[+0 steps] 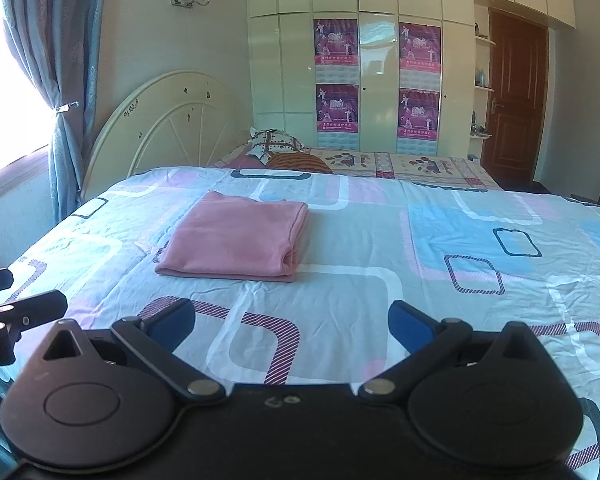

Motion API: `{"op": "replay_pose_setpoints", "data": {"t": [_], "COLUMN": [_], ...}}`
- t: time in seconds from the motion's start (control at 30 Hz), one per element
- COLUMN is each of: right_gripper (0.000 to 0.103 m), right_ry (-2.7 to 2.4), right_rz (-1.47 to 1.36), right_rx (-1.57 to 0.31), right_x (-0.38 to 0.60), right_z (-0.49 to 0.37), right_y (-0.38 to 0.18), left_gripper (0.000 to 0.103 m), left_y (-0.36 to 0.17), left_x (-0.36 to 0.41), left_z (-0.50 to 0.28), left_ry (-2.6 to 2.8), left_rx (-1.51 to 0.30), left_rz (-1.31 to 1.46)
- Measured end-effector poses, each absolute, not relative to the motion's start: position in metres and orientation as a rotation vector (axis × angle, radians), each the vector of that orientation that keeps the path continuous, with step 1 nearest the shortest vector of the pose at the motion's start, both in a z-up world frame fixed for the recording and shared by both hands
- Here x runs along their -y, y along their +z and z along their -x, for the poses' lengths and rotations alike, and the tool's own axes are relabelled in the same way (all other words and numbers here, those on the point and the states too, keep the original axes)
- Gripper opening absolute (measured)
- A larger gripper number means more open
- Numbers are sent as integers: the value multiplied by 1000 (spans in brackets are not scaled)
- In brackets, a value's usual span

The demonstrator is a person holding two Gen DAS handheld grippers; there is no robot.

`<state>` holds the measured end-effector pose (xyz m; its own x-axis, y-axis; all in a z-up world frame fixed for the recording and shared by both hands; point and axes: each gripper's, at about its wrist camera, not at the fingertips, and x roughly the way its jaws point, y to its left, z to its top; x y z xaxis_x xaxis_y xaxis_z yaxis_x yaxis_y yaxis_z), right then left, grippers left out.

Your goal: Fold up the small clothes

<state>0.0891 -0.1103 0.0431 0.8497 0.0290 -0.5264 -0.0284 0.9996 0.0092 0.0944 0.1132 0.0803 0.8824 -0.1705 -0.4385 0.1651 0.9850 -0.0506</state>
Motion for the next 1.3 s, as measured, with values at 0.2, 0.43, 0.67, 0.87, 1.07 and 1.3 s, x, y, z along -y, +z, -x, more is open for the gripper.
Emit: {"op": "replay_pose_setpoints", "data": {"t": [0.2, 0.43, 0.67, 0.87, 1.07, 1.3], "right_gripper": [103, 103, 103, 103, 103, 103], "right_ry": [30, 34, 36, 34, 35, 37], "right_rz": [2, 10, 13, 15, 21, 24], "right_rx": [-554, -555, -555, -555, -552, -551], "right_x": [110, 111, 107, 107, 103, 102], "right_z": [-89, -86, -86, -86, -86, -86], "right_y": [43, 41, 42, 42, 43, 43], "left_gripper": [103, 103, 103, 103, 103, 103], "left_y": [80, 80, 81, 81, 81, 81], "left_x": [-113, -112, -111, -111, -111, -113], "left_z": [-93, -91, -90, -89, -88, -88], "left_ry": [-175, -171, -170, -170, -169, -160], "left_rx": [-449, -446, -444, -441, -437, -438], "left_rz": [7, 9, 7, 6, 1, 3]}}
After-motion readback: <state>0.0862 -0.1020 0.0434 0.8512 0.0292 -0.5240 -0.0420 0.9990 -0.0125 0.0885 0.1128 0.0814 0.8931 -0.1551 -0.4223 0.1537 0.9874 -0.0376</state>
